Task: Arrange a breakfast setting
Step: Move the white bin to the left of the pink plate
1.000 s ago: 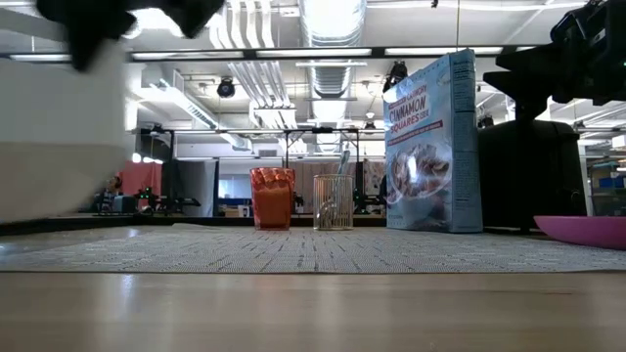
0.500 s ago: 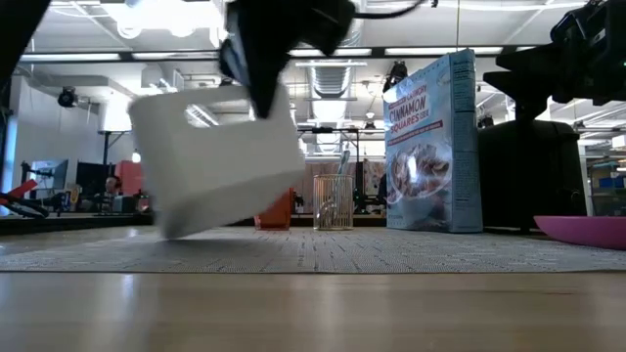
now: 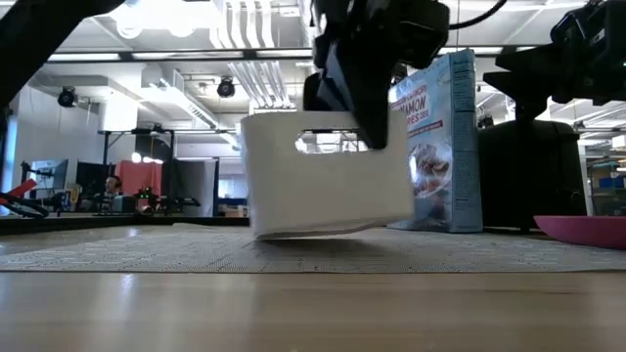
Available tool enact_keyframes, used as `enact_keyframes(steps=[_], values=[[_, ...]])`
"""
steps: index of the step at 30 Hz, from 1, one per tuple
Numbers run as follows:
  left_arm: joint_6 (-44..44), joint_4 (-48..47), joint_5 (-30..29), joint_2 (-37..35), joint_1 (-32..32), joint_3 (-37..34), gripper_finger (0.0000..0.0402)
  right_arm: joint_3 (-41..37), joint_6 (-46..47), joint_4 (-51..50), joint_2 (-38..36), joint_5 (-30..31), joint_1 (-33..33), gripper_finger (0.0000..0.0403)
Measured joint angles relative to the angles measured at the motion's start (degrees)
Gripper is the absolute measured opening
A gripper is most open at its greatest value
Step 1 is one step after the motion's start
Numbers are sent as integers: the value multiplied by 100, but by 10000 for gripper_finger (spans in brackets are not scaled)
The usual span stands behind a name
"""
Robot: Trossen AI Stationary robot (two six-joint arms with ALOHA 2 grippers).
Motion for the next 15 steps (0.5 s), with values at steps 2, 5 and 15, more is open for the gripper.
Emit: enact_keyframes(steps=[2,5,15], values=[[25,6,-19,12,-6,128,0,-2,4,-2,16,2,0,171],[162,89,-31,16,-67,426,0,-1,7,-1,21,1,0,171],[850,956,-44,22,-193,686,0,-1,11,0,23,2,0,171]])
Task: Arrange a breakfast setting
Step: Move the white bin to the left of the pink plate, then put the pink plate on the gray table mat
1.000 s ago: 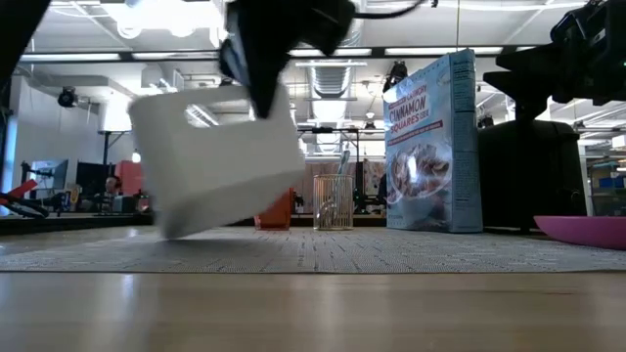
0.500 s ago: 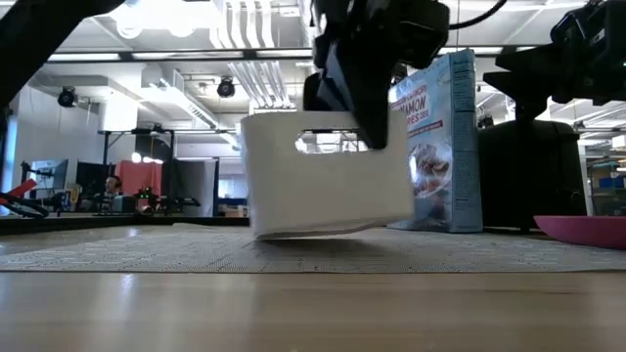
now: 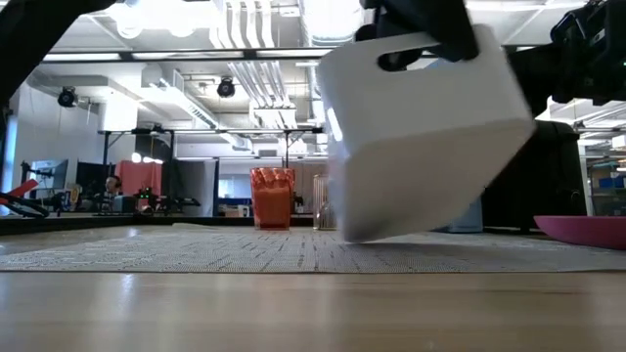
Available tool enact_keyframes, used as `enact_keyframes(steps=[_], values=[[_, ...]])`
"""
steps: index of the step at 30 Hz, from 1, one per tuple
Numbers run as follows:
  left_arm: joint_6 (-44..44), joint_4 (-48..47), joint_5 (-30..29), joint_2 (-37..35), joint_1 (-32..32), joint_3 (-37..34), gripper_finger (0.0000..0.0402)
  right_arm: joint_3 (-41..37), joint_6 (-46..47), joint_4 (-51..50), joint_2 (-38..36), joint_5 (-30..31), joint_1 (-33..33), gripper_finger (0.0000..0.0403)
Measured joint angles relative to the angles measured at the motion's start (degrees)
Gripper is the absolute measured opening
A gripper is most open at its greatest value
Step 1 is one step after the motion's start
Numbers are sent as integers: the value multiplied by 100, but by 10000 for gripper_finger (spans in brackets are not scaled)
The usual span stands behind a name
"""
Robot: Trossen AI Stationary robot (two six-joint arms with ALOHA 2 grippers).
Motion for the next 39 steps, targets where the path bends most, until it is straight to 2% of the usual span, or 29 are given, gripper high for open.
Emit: enact_keyframes(steps=[7,15,20,23,27,31,35,39], values=[[278,863,-2,200,-8,-47,0,1,-4,2,2,0,0,171],[335,1054,-73,582,30,-38,0,-2,0,2,4,0,0,171],[75,1378,-111,697,108,-38,4,1,-4,-2,4,2,0,171],[-117,1464,-105,726,105,-40,30,-2,0,-2,4,2,0,171],[-157,1475,-105,725,103,-40,89,0,3,0,4,2,0,171],[8,1049,-283,641,99,78,144,0,2,-1,4,2,0,171],[83,795,-447,283,38,32,160,0,2,0,4,2,0,171],[171,327,-1105,166,-170,28,161,0,0,0,4,4,0,171]])
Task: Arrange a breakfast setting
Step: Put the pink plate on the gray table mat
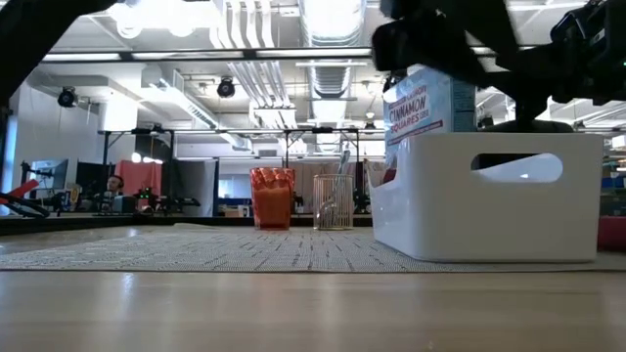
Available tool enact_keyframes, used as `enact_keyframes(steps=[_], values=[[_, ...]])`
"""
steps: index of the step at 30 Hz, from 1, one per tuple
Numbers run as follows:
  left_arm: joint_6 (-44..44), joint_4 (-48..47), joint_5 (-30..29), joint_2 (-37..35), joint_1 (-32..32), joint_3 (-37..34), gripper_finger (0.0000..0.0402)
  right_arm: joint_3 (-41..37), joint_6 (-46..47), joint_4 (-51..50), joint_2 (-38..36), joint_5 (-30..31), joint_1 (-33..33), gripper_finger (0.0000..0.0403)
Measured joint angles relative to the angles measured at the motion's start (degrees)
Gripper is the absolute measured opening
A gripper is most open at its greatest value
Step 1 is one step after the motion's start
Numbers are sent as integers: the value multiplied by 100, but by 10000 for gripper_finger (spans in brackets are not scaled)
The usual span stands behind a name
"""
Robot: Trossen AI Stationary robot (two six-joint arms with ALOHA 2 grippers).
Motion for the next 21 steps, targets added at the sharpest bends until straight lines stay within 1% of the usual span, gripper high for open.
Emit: enact_keyframes(steps=[4,7,9,11,14,16,19,21], values=[[-140,-817,-949,-114,-218,-22,162,0,0,0,0,-2,0,171],[-326,-1200,-1604,-331,-389,-63,162,0,-4,0,-1,-2,0,171],[-435,-1403,-1941,-459,-484,-219,162,1,2,2,-2,-2,0,171],[-638,-1428,-2082,-660,-542,-609,162,0,-4,1,0,-2,0,171],[-885,-1081,-2125,-1259,-542,-1668,162,1,2,2,-2,-2,0,171],[-954,-459,-2044,-1810,-534,-2674,162,-1,-2,2,-1,-1,0,171],[-908,1043,-1673,-2660,-467,-4297,162,1,1,2,-2,0,0,171],[-506,2281,-1605,-3268,-438,-5300,162,1,-2,2,-2,0,0,171]])
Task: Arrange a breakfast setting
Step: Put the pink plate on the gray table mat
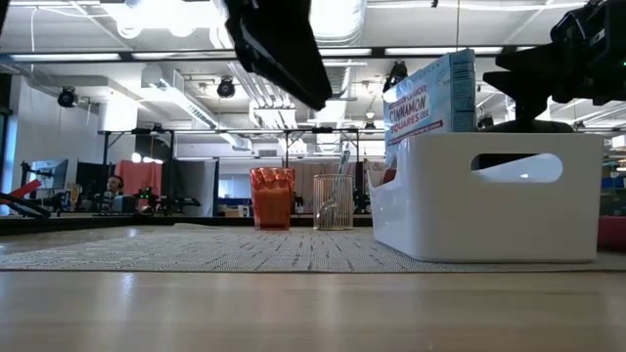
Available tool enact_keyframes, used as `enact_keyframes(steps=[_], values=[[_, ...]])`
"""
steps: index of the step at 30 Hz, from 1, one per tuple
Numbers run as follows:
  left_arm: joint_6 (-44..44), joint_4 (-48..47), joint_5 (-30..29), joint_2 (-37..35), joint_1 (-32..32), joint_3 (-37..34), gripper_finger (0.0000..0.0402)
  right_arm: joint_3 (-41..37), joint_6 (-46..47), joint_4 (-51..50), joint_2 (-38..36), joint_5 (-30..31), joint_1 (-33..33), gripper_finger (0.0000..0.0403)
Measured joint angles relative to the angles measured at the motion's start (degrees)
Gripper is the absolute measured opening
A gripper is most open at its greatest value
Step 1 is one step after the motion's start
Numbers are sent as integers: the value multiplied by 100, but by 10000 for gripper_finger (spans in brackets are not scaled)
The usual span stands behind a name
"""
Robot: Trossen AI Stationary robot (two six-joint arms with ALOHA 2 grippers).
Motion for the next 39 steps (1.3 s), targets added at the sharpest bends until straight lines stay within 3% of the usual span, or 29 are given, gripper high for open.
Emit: enact_keyframes(steps=[7,12,18,25,29,36,39], values=[[1761,4029,-54,-1344,38,-2763,162,-2,-2,0,2,0,0,171],[1791,6447,-899,-1777,116,-4135,162,0,-2,0,2,-2,0,171],[1863,8995,-984,-1757,104,-5253,162,0,2,0,2,-2,0,171],[1576,9325,-973,-1658,93,-5458,162,-1,0,0,2,-2,0,171],[1567,9193,-658,-1615,90,-5326,162,-1,-2,0,2,-2,0,171],[1519,8296,-599,-1587,90,-4881,162,0,51,155,-4,187,0,171],[1920,8042,-579,-1567,71,-4666,162,-2,322,242,-4,201,-2,171]])
